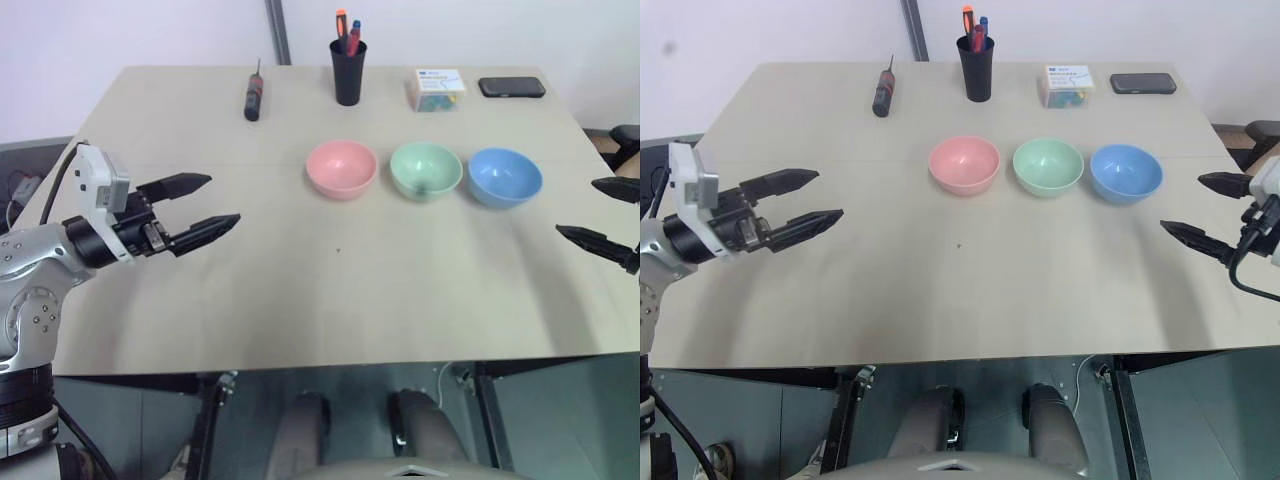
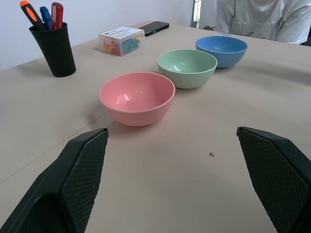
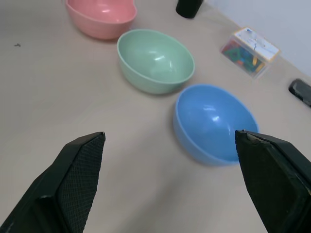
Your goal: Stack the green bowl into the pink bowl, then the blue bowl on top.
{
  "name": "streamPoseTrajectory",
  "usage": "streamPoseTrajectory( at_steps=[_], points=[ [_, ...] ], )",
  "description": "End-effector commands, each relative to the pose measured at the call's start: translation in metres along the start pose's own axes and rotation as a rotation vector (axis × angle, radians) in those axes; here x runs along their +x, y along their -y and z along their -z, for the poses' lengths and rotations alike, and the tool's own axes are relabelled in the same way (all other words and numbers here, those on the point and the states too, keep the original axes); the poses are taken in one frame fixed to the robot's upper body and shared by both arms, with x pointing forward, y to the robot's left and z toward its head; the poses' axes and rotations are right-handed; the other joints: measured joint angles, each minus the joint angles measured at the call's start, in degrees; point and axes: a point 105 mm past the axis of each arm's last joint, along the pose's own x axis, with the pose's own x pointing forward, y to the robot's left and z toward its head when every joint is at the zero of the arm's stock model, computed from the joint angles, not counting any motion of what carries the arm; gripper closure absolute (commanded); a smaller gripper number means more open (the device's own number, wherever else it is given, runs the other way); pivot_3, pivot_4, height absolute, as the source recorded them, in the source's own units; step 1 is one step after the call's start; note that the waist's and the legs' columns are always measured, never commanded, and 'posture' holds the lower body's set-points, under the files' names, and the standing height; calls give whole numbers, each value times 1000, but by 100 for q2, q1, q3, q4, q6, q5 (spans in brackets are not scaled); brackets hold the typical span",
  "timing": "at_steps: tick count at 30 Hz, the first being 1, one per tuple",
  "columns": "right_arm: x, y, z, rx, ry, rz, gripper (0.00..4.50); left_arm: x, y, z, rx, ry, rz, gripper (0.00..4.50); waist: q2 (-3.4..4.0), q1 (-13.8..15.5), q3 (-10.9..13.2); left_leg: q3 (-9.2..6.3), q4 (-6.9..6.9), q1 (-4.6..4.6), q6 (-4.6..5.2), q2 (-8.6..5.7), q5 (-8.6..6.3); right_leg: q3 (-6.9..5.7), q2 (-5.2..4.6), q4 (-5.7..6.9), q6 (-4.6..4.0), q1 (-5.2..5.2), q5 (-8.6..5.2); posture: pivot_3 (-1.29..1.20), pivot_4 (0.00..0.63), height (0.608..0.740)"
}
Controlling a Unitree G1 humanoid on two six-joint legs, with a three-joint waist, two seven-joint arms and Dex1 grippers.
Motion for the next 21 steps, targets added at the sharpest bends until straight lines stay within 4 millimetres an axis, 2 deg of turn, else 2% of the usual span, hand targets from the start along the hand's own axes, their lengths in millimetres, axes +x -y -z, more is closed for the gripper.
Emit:
streamPoseTrajectory(
  at_steps=[1, 5, 9, 13, 17, 19, 21],
  points=[
    [21, -8, -14, -76, 70, -7, 30, 7, 4, -10, 15, 28, -12, 0, 0, -3, 0, 0, 1, 1, 0, 0, 0, 0, 0, 1, 0, 0, 0, 0, 150, 740],
    [71, -34, -26, -118, 155, -96, 30, 18, 10, -9, -24, 82, -19, 0, 0, -45, 0, 1, 2, 3, 0, 0, 0, 3, 1, 7, 0, -1, 0, 0, 150, 740],
    [133, -65, -37, -185, 211, -196, 30, 28, 20, -4, -38, 139, -46, 0, 0, -119, 0, 0, 8, -4, -1, 1, 0, 5, 1, 15, 0, -10, 1, 0, 150, 740],
    [185, -89, -58, -265, 287, -282, 30, 22, 28, 6, -34, 126, -71, 0, -1, -145, 0, -1, 8, -14, -2, 0, 1, 2, -1, 13, -2, -17, 2, 0, 150, 740],
    [203, -94, -69, -255, 343, -297, 30, 20, 28, 6, -14, 125, -135, 0, -1, -95, 1, -6, 5, -17, -3, 0, 1, -5, -3, 10, -3, -20, 2, 0, 150, 740],
    [200, -95, -75, -186, 399, -305, 30, 28, 21, 5, 46, 90, -235, 0, -3, -25, 0, -14, 5, -21, -2, -4, 1, -13, -10, 8, -3, -18, 2, 0, 150, 740],
    [194, -97, -76, -150, 425, -319, 30, 35, 19, 6, 103, 30, -263, 0, -3, 31, 0, -18, 7, -20, -1, -8, 1, -16, -13, 9, -3, -14, 3, 0, 150, 740]
  ],
)
